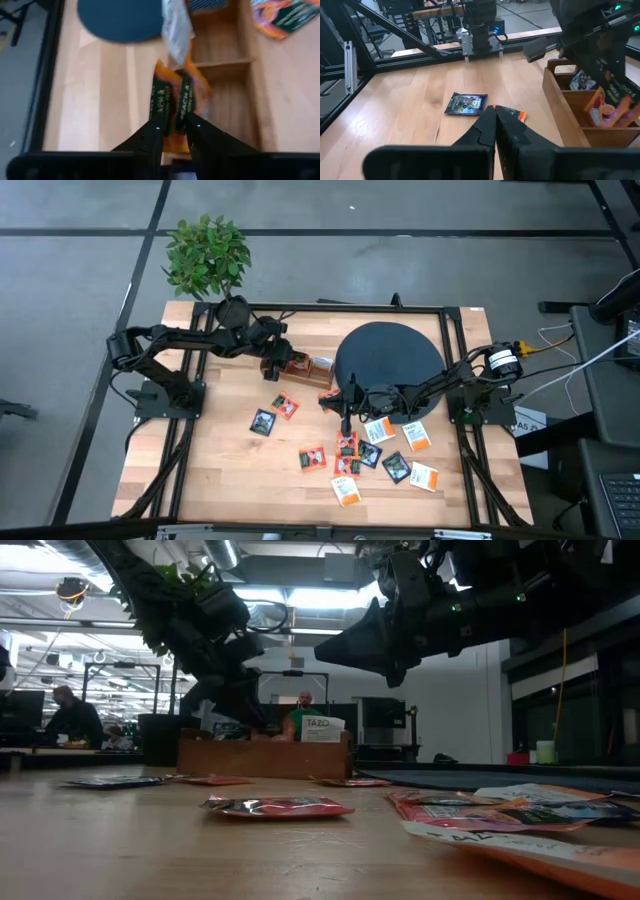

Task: Pick & Place Tea
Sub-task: Put the orange tea bag into the middle section of the wooden organizer, then put the white tea bag into the right section of the wooden organizer

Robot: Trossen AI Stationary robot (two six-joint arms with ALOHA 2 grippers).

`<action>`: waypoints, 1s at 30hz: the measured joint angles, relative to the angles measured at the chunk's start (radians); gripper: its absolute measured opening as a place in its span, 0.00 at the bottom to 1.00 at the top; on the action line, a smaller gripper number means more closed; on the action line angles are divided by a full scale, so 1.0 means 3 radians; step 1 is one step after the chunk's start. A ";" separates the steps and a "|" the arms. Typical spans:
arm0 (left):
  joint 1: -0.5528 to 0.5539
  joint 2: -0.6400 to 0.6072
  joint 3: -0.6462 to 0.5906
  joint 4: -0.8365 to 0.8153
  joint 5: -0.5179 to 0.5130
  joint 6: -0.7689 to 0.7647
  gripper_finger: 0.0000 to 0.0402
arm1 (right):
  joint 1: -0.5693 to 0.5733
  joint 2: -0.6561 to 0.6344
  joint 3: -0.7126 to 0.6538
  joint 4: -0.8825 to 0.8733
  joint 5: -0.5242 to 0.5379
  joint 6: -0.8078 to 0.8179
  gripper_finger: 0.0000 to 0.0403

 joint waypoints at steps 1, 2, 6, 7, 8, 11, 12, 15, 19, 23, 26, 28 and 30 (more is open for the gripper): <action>0.0000 0.0000 0.0000 0.0000 -0.0022 0.0012 0.21 | 0.0000 0.0000 0.0000 0.0000 0.0000 0.0001 0.02; -0.0001 0.0000 0.0000 0.0000 -0.0024 0.0034 0.21 | 0.0000 0.0000 0.0000 0.0000 0.0000 0.0001 0.02; -0.0021 0.0000 0.0000 0.0016 -0.0031 0.0109 0.22 | 0.0000 0.0000 0.0000 0.0000 0.0001 -0.0001 0.02; -0.0022 0.0000 0.0000 0.0035 -0.0031 0.0111 0.22 | 0.0000 0.0000 0.0000 -0.0001 0.0000 0.0000 0.02; -0.0021 -0.0001 0.0000 0.0053 -0.0032 0.0110 0.22 | 0.0000 0.0000 0.0000 -0.0001 0.0000 0.0003 0.02; -0.0019 -0.0001 0.0000 0.0072 -0.0035 0.0126 0.22 | 0.0000 0.0000 0.0000 -0.0007 0.0000 -0.0001 0.02; -0.0019 -0.0006 0.0000 0.0077 -0.0035 0.0137 0.22 | 0.0000 0.0000 0.0000 -0.0008 0.0000 -0.0001 0.02; -0.0026 -0.0059 0.0000 0.0082 -0.0033 0.0139 0.21 | 0.0000 0.0000 0.0000 -0.0015 0.0000 -0.0004 0.02; -0.0066 -0.0200 0.0000 0.0076 -0.0036 0.0139 0.21 | 0.0000 0.0000 0.0000 -0.0030 0.0000 -0.0004 0.02; -0.0142 -0.0373 0.0000 0.0075 -0.0040 0.0107 0.21 | 0.0000 0.0000 0.0000 -0.0039 0.0001 -0.0011 0.02; -0.0234 -0.0530 0.0000 0.0061 -0.0115 -0.0016 0.20 | 0.0000 -0.0027 -0.0001 -0.0051 0.0001 -0.0013 0.02; -0.0320 -0.0641 0.0000 0.0002 -0.0211 -0.0068 0.20 | 0.0000 -0.0050 -0.0001 -0.0070 0.0000 -0.0016 0.02; -0.0423 -0.0760 0.0000 -0.0079 -0.0282 -0.0115 0.20 | 0.0000 -0.0077 -0.0001 -0.0120 0.0000 -0.0019 0.02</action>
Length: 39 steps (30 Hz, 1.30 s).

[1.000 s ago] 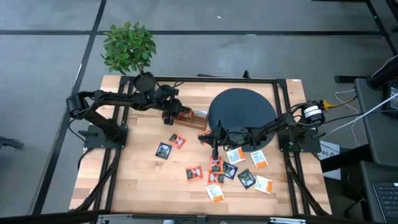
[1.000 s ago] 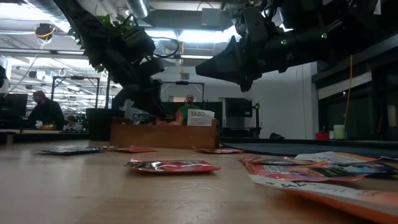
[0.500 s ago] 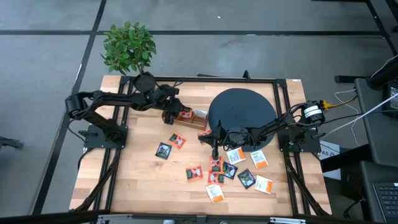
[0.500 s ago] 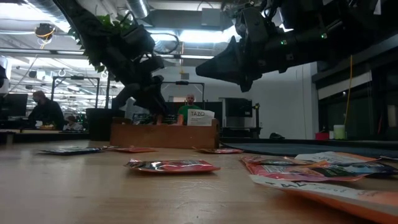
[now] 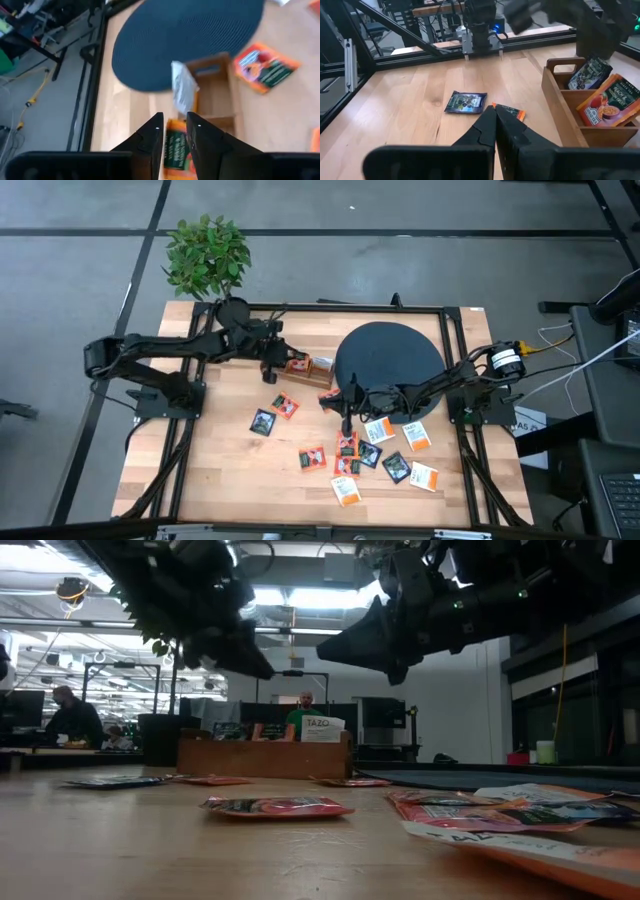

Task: Pick & Place Tea
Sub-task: Put the white tea bag into the right section of the wooden organizer

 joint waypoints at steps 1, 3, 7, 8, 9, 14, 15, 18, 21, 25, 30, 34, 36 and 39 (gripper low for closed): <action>-0.0060 -0.0062 0.0000 -0.0034 -0.0016 -0.0040 0.20 | 0.0000 -0.0014 0.0000 -0.0016 0.0000 0.0000 0.02; -0.0184 -0.0170 0.0000 -0.0126 -0.0016 -0.0144 0.19 | 0.0000 -0.0061 0.0000 -0.0083 0.0000 0.0000 0.02; -0.0454 -0.0355 0.0000 -0.0268 -0.0015 -0.0378 0.17 | 0.0000 -0.0174 0.0000 -0.0159 0.0000 0.0008 0.02; -0.0523 -0.0390 0.0000 -0.0292 -0.0015 -0.0437 0.16 | 0.0000 -0.0223 0.0000 -0.0213 0.0000 0.0010 0.02; -0.0593 -0.0427 0.0000 -0.0334 -0.0016 -0.0501 0.14 | 0.0003 -0.0273 0.0000 -0.0279 0.0000 0.0023 0.02; -0.0922 -0.0549 -0.0001 -0.0516 -0.0016 -0.0810 0.06 | 0.0063 -0.0629 -0.0001 -0.0924 -0.0044 0.0317 0.02; -0.0981 -0.0558 -0.0001 -0.0533 -0.0016 -0.0858 0.04 | 0.0080 -0.0708 -0.0001 -0.1086 -0.0054 0.0383 0.02; -0.1144 -0.0576 -0.0004 -0.0587 -0.0018 -0.1051 0.01 | 0.0150 -0.0892 -0.0001 -0.1437 -0.0054 0.0534 0.02; -0.1296 -0.0558 -0.0003 -0.0564 -0.0024 -0.1275 0.01 | 0.0236 -0.1020 -0.0001 -0.1612 -0.0054 0.0540 0.02; -0.1522 -0.0512 -0.0003 -0.0561 -0.0232 -0.1550 0.00 | 0.0366 -0.1152 0.0006 -0.1940 -0.0056 0.0610 0.02; -0.1780 -0.0391 -0.0003 -0.0453 -0.0506 -0.1870 0.01 | 0.0443 -0.1252 0.0136 -0.2701 -0.0057 0.0895 0.02; -0.1919 -0.0230 -0.0003 -0.0322 -0.0585 -0.2008 0.00 | 0.0444 -0.1357 0.0277 -0.3488 -0.0095 0.1161 0.02; -0.1968 -0.0137 0.0000 -0.0249 -0.0587 -0.2054 0.01 | 0.0441 -0.1456 0.0295 -0.3750 -0.0172 0.1245 0.02; -0.2035 0.0031 0.0000 -0.0190 -0.0587 -0.2079 0.01 | 0.0441 -0.1633 0.0282 -0.4024 -0.0231 0.1426 0.02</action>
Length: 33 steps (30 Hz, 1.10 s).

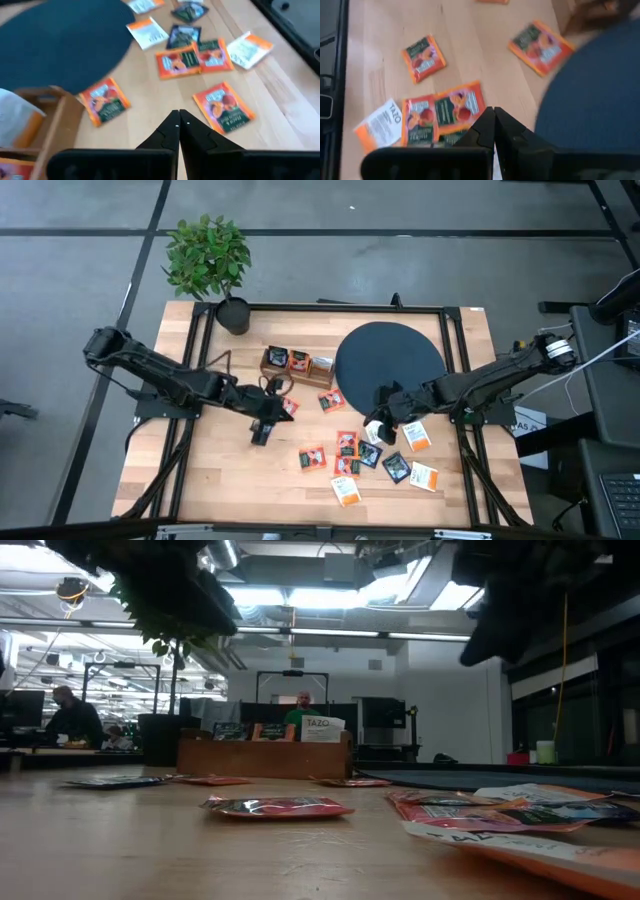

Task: Pick & Place Tea
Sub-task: Put the white tea bag into the right section of the wooden organizer

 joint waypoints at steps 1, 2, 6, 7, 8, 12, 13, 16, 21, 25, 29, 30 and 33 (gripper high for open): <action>-0.0014 0.0052 0.0000 0.0002 0.0002 0.0000 0.01 | 0.0000 -0.0046 0.0000 -0.0108 -0.0001 0.0099 0.02; -0.0029 0.0102 0.0000 0.0019 0.0001 -0.0001 0.01 | 0.0002 -0.0084 0.0000 -0.0204 -0.0006 0.0212 0.02; -0.0073 0.0305 0.0000 0.0097 -0.0003 0.0027 0.00 | 0.0045 -0.0147 -0.0004 -0.0524 -0.0029 0.0628 0.02; -0.0078 0.0343 0.0000 0.0124 -0.0003 0.0054 0.01 | 0.0061 -0.0147 -0.0004 -0.0596 -0.0071 0.0675 0.02; -0.0079 0.0383 0.0000 0.0152 -0.0003 0.0076 0.01 | 0.0081 -0.0147 -0.0007 -0.0640 -0.0103 0.0697 0.02; -0.0077 0.0512 -0.0001 0.0251 -0.0002 0.0027 0.00 | 0.0179 -0.0144 -0.0008 -0.0549 -0.0167 0.0848 0.02; -0.0077 0.0536 -0.0001 0.0266 -0.0002 0.0013 0.00 | 0.0204 -0.0144 -0.0008 -0.0487 -0.0155 0.0863 0.02; -0.0077 0.0611 -0.0001 0.0328 -0.0001 0.0043 0.01 | 0.0263 -0.0144 -0.0006 -0.0349 -0.0154 0.0851 0.02; -0.0077 0.0679 -0.0001 0.0323 0.0000 0.0051 0.02 | 0.0303 -0.0125 -0.0006 -0.0364 -0.0087 0.1037 0.02; -0.0077 0.0702 -0.0001 0.0331 0.0039 0.0055 0.01 | 0.0303 -0.0108 -0.0006 -0.0506 -0.0019 0.1236 0.06; -0.0077 0.0702 -0.0001 0.0343 0.0079 0.0034 0.01 | 0.0303 -0.0086 -0.0006 -0.0835 -0.0020 0.1528 0.19; -0.0077 0.0702 -0.0001 0.0345 0.0079 0.0032 0.01 | 0.0303 -0.0078 -0.0006 -0.0911 -0.0023 0.1604 0.23; -0.0077 0.0702 -0.0001 0.0358 0.0079 0.0031 0.02 | 0.0337 -0.0059 -0.0008 -0.1023 -0.0018 0.1723 0.34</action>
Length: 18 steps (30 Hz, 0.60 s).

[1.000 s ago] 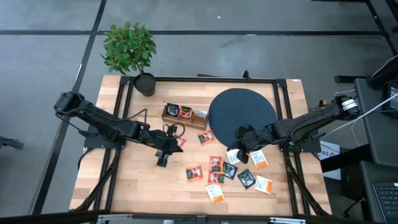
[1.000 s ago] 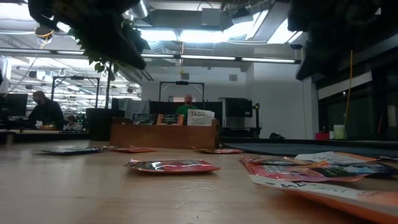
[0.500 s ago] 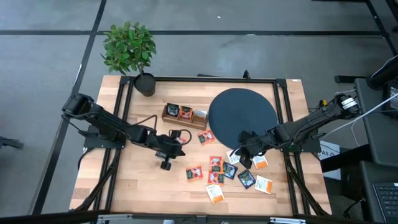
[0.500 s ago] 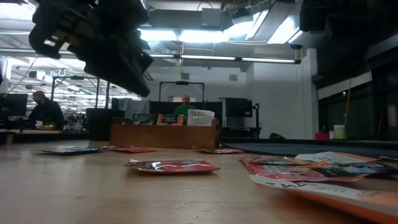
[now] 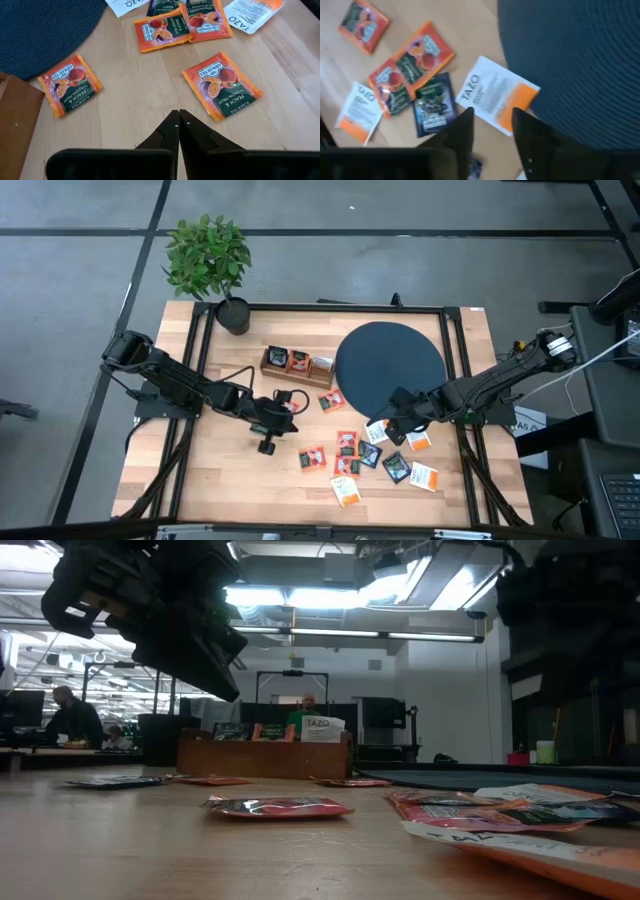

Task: Pick & Place Tea
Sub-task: Put the white tea bag into the right section of the wooden organizer

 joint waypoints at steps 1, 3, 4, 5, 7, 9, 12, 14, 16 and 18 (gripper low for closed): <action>0.0000 0.0000 0.0000 0.0005 0.0000 -0.0003 0.02 | 0.0018 0.0013 0.0001 0.0018 0.0012 -0.0001 0.38; 0.0000 0.0000 0.0000 0.0039 0.0000 0.0000 0.01 | 0.0064 0.0038 -0.0010 -0.0005 0.0092 0.0012 0.44; 0.0000 0.0000 0.0000 0.0059 0.0001 -0.0002 0.01 | 0.0082 0.0058 -0.0032 0.0057 0.0145 0.0015 0.46; 0.0000 0.0000 0.0000 0.0067 0.0004 -0.0003 0.01 | 0.0106 0.0072 -0.0078 0.0140 0.0162 0.0018 0.48; 0.0000 0.0000 0.0000 0.0087 0.0011 -0.0002 0.00 | 0.0144 0.0074 -0.0219 0.0262 0.0166 0.0092 0.52; 0.0000 0.0000 0.0000 0.0086 0.0012 -0.0002 0.01 | 0.0169 0.0073 -0.0369 0.0474 0.0166 0.0201 0.54; 0.0000 0.0000 0.0000 0.0124 0.0011 0.0020 0.02 | 0.0190 0.0063 -0.0543 0.0689 0.0168 0.0288 0.55; 0.0000 0.0000 0.0000 0.0131 0.0010 0.0021 0.02 | 0.0193 0.0069 -0.0635 0.0818 0.0170 0.0376 0.55; 0.0000 0.0000 0.0000 0.0144 0.0011 0.0020 0.01 | 0.0193 0.0069 -0.0733 0.0929 0.0168 0.0453 0.55; 0.0000 0.0000 0.0000 0.0142 0.0011 0.0023 0.01 | 0.0193 0.0069 -0.0820 0.1030 0.0167 0.0536 0.55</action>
